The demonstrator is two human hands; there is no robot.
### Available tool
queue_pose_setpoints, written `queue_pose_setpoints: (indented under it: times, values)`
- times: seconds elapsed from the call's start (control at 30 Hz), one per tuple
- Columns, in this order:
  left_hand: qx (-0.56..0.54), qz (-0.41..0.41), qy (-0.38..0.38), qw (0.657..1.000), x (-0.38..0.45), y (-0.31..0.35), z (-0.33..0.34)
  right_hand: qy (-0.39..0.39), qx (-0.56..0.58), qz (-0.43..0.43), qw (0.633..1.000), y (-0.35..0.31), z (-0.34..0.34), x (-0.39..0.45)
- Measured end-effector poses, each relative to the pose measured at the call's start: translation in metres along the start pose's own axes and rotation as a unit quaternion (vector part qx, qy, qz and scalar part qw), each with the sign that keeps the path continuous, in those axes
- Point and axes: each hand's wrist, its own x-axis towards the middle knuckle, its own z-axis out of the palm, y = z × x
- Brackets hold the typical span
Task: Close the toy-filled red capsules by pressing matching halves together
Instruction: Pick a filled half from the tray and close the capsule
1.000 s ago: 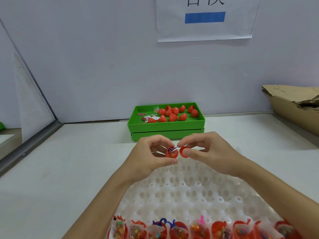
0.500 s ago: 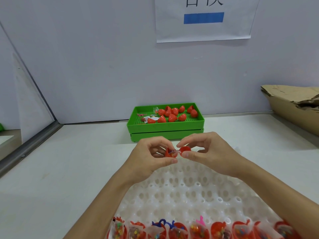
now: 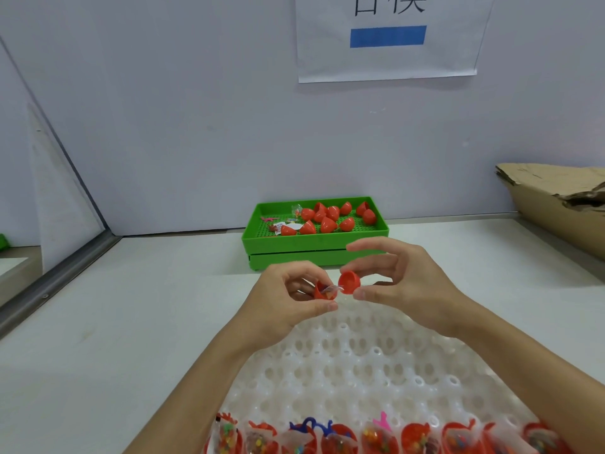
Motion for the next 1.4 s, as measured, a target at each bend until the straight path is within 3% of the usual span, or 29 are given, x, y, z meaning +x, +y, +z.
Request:
queue_pose_setpoints:
  times: [0.33, 0.8, 1.4]
  values:
    - [-0.002, -0.015, 0.013, 1.000, 0.0009, -0.0013, 0.0001, -0.006, 0.028, -0.016, 0.999, 0.0012, 0.0028, 0.0005]
    - [-0.013, 0.013, 0.035, 0.999, 0.0012, -0.0033, 0.0031, -0.022, -0.023, -0.011, 0.999, 0.0044, 0.0045, 0.0007]
    - [-0.030, 0.026, 0.017, 0.999, -0.0004, -0.0030, 0.0047, -0.009, -0.031, -0.006, 0.999, 0.0062, 0.0038, 0.0006]
